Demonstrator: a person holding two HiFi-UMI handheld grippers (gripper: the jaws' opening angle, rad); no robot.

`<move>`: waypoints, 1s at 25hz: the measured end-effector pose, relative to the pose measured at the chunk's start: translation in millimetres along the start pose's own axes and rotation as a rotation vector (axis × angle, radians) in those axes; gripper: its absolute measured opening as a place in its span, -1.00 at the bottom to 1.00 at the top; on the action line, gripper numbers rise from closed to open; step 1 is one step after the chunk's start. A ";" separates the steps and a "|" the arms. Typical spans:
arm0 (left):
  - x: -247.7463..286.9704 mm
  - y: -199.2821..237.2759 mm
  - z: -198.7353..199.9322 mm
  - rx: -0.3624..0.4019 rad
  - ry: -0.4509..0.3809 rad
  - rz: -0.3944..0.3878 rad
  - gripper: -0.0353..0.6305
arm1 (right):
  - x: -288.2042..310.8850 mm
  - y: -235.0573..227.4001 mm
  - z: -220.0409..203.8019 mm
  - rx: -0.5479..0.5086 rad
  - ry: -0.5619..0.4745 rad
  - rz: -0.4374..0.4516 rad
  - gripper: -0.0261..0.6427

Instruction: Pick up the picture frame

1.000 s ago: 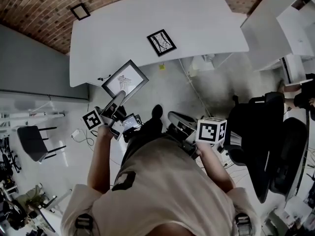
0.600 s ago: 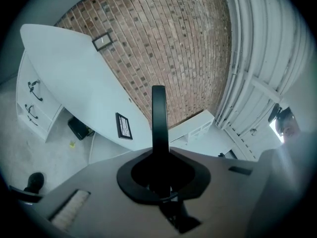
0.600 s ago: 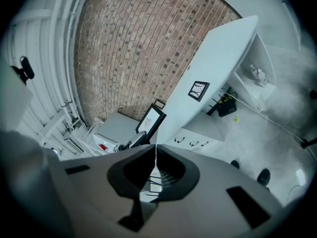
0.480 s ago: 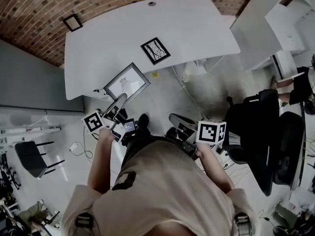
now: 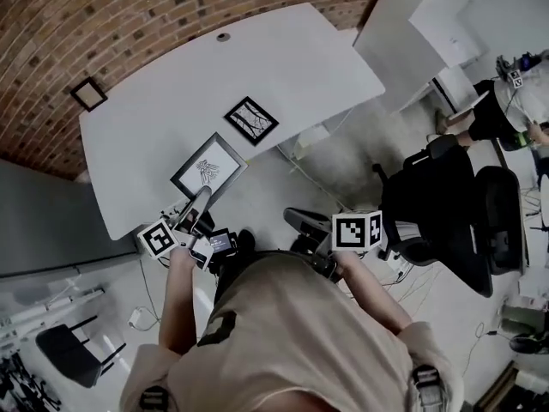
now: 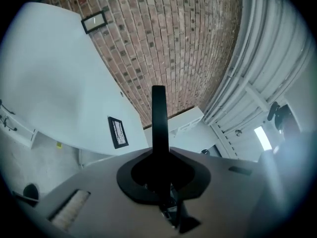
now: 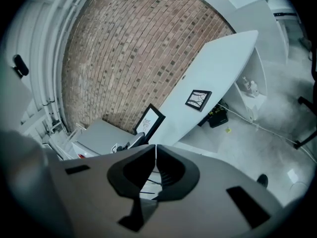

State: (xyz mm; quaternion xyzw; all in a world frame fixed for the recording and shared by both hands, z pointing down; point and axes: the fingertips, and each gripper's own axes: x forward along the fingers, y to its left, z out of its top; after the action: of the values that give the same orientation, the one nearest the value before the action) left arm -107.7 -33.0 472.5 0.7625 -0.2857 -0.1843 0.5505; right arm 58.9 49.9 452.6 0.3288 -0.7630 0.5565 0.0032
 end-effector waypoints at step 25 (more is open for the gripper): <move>4.2 38.2 70.4 0.005 0.080 -0.038 -0.85 | 76.0 -10.9 14.5 0.179 -0.059 -0.043 -0.90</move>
State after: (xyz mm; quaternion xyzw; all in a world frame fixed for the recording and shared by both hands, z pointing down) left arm -155.2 -96.2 485.7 0.7758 -0.2495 -0.1636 0.5560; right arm 10.0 -2.1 484.5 0.3605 -0.7027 0.6123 -0.0366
